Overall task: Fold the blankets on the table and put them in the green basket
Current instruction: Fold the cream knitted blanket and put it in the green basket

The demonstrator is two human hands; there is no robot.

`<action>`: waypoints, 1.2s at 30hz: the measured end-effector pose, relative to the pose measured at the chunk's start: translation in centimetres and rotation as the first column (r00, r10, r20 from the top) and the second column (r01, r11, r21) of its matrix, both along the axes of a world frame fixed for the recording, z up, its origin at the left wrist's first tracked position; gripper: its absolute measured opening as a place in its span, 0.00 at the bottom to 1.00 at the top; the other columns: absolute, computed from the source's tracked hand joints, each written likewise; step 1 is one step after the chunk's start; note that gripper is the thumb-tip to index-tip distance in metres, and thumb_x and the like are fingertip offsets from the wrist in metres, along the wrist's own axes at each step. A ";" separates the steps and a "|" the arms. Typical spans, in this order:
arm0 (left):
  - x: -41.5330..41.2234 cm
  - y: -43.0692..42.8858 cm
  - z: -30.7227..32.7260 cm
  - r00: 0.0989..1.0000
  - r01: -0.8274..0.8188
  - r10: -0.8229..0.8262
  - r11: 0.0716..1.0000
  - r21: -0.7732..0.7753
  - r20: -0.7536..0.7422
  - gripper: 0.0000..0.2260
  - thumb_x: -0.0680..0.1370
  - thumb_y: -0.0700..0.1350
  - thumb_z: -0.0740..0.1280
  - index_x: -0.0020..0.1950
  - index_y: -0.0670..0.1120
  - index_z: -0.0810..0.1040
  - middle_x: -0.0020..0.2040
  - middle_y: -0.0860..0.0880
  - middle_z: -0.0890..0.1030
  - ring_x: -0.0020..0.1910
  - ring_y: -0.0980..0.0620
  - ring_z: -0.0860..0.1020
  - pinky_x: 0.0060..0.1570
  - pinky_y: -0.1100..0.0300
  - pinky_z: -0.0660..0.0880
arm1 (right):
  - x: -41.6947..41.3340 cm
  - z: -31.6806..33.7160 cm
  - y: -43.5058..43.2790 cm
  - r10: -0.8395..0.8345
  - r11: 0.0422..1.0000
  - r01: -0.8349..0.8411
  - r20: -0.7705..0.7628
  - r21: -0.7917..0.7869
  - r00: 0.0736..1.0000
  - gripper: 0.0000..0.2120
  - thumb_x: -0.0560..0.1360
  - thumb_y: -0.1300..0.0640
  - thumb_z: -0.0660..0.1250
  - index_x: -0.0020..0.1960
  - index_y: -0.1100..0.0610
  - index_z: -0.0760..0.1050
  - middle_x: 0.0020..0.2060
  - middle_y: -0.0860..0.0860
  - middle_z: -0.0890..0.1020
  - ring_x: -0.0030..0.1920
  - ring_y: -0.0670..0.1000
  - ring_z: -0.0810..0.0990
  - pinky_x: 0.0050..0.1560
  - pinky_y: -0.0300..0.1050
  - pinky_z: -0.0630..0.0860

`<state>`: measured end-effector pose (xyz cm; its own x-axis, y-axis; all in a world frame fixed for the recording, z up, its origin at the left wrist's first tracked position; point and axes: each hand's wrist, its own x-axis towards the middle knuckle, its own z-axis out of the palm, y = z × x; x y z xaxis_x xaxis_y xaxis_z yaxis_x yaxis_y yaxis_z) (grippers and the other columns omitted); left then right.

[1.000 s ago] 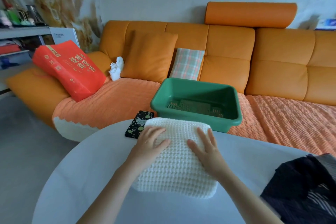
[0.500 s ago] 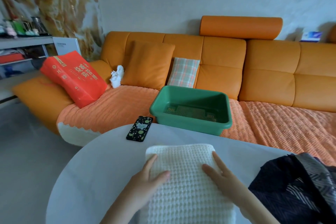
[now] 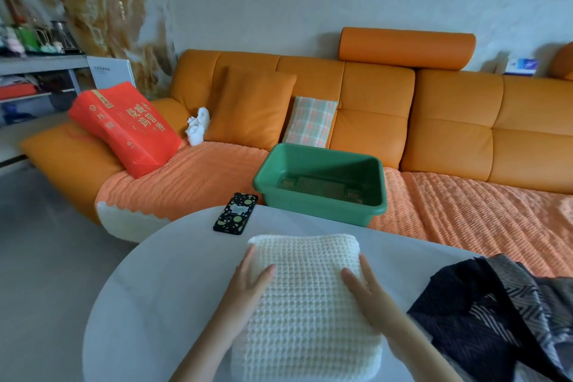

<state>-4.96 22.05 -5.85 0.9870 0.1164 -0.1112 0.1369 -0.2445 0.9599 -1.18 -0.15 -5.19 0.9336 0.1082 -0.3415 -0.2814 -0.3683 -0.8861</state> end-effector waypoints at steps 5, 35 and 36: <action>-2.7 0.9 0.1 0.988 -0.081 0.061 0.987 -0.138 -0.143 0.41 0.69 0.67 0.66 0.75 0.61 0.48 0.75 0.58 0.57 0.73 0.52 0.59 0.69 0.51 0.57 | -1.0 -1.3 -1.9 0.046 0.955 -0.003 -0.138 0.296 0.989 0.31 0.68 0.36 0.67 0.69 0.35 0.61 0.59 0.46 0.79 0.56 0.53 0.81 0.61 0.61 0.74; 7.5 0.8 14.3 0.963 -0.102 0.185 0.923 -0.370 0.197 0.08 0.71 0.43 0.73 0.47 0.50 0.78 0.38 0.53 0.83 0.31 0.60 0.81 0.24 0.69 0.73 | 6.1 11.6 2.8 -0.369 0.873 0.167 0.394 0.459 0.842 0.16 0.73 0.47 0.69 0.59 0.45 0.74 0.49 0.48 0.83 0.47 0.52 0.83 0.47 0.54 0.81; 9.5 0.9 15.2 0.959 -0.079 0.173 0.925 -0.373 0.226 0.08 0.71 0.43 0.73 0.47 0.49 0.78 0.39 0.53 0.83 0.31 0.59 0.81 0.25 0.68 0.73 | 7.9 12.4 3.0 -0.387 0.867 0.169 0.418 0.470 0.822 0.16 0.72 0.47 0.69 0.59 0.46 0.74 0.49 0.49 0.83 0.48 0.52 0.83 0.48 0.55 0.80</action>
<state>4.54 23.00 9.36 0.9674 0.2407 0.0791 -0.1114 0.1235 0.9861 6.74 2.85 7.23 0.9715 -0.1599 0.1749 0.1878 0.0691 -0.9798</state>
